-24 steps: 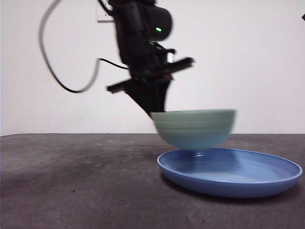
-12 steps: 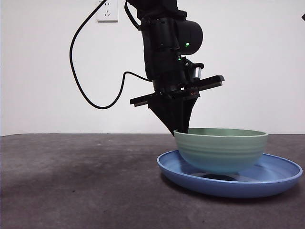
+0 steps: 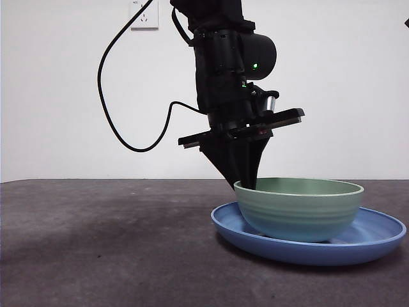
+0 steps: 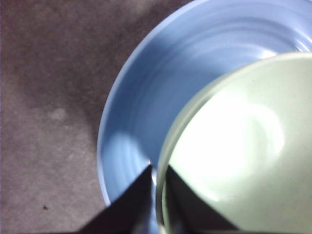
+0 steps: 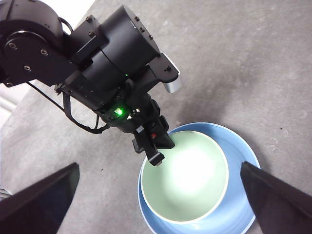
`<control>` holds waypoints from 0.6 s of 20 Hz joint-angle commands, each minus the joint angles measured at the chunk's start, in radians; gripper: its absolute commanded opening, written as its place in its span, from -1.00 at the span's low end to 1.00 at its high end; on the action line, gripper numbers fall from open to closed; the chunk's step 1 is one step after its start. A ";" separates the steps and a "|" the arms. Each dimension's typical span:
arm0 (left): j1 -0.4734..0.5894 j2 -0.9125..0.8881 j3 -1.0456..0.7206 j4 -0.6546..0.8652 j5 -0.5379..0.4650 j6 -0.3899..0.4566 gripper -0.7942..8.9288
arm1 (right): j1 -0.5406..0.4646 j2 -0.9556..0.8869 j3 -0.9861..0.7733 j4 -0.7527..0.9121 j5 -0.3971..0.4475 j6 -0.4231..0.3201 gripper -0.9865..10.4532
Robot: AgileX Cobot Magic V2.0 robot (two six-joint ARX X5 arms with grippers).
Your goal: Place the green bowl on the blue plate
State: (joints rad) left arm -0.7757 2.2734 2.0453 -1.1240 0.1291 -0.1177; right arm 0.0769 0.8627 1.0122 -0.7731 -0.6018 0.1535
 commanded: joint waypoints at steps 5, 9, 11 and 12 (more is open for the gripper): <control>-0.004 -0.007 0.087 -0.002 -0.002 -0.006 0.08 | 0.002 0.005 0.018 0.009 0.000 -0.009 0.26; 0.008 -0.148 0.093 -0.036 -0.002 0.008 0.30 | 0.002 0.005 0.018 0.009 0.000 -0.009 0.26; 0.015 -0.235 0.093 -0.072 -0.002 0.041 0.40 | 0.002 0.005 0.018 0.009 0.000 -0.009 0.26; 0.018 -0.280 0.093 -0.094 -0.002 0.058 0.40 | 0.002 0.005 0.018 0.009 0.000 -0.008 0.26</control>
State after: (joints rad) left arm -0.7521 1.9766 2.1113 -1.2148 0.1291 -0.0879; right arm 0.0769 0.8627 1.0122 -0.7731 -0.6018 0.1535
